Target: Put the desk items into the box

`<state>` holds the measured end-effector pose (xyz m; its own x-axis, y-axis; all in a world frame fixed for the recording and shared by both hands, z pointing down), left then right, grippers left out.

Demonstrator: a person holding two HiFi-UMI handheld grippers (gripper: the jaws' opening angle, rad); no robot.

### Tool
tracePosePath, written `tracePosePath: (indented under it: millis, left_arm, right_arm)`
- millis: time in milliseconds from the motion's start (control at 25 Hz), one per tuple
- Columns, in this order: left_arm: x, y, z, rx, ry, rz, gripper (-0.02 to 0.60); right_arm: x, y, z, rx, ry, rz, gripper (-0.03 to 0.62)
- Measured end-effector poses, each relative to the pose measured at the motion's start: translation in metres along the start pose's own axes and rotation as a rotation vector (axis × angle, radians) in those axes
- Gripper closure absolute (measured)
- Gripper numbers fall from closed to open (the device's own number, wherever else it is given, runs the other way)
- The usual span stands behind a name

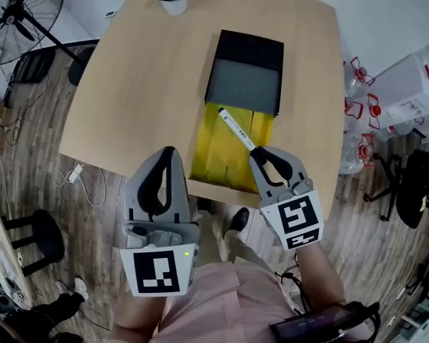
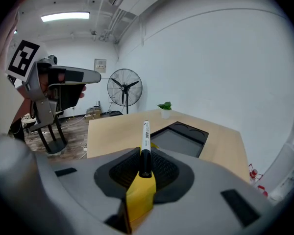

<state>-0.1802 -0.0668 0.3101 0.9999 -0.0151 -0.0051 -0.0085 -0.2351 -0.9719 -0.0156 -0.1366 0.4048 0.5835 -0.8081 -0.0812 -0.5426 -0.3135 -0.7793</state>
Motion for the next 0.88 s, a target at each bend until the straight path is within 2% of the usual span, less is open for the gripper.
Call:
tracePosePath:
  millis: [560,880]
  left_arm:
    - [-0.026,-0.044,-0.04,-0.126,-0.07,0.027,0.571]
    - [-0.047,-0.064,-0.058,-0.17,-0.083,0.031,0.571]
  right_arm:
    - [0.001,-0.036,-0.058,-0.153,0.004,-0.043,0.525]
    - [-0.003,-0.048,-0.087,-0.215,0.008,-0.051,0.523]
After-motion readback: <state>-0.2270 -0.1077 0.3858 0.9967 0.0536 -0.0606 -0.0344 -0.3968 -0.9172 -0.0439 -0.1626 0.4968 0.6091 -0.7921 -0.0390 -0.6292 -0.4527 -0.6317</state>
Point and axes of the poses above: the fingertips, and each gripper's own axes: z backward along the fingers, x to its right, y out of its top, the point moved 5 cm from there along z, backward along the fingers, and after that the axes turned 6 degrees about -x, right-handed, at the moved point
